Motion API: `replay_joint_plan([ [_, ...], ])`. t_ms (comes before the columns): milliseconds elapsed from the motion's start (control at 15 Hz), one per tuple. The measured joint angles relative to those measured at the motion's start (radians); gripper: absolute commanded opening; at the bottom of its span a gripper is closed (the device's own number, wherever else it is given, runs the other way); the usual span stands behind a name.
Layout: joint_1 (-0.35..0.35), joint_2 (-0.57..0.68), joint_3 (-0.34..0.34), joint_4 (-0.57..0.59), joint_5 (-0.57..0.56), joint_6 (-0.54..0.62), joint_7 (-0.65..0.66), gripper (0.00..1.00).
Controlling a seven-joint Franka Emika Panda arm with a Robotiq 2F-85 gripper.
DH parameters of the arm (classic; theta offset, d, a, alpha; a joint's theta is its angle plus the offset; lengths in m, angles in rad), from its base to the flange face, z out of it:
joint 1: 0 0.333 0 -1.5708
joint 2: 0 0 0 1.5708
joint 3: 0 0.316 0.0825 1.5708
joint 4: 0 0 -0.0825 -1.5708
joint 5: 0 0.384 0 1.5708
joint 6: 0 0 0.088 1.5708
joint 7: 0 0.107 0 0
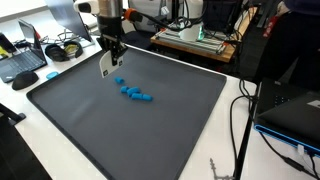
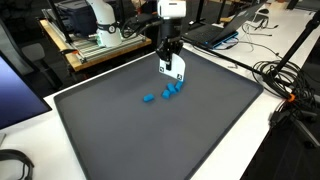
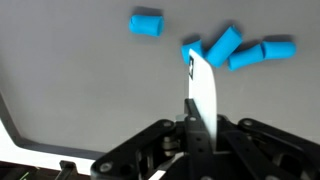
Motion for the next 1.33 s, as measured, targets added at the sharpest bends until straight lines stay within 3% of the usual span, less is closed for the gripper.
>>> replay_joint_plan([
  [333,0.033,-0.138,0.078,-0.083,-0.025,-0.085,0.013,0.01],
  [800,0.071,-0.279,0.207,-0.168,-0.007,-0.117,0.081,0.01],
  [1333,0.045,-0.431,0.216,-0.154,0.059,-0.209,0.245,0.01],
])
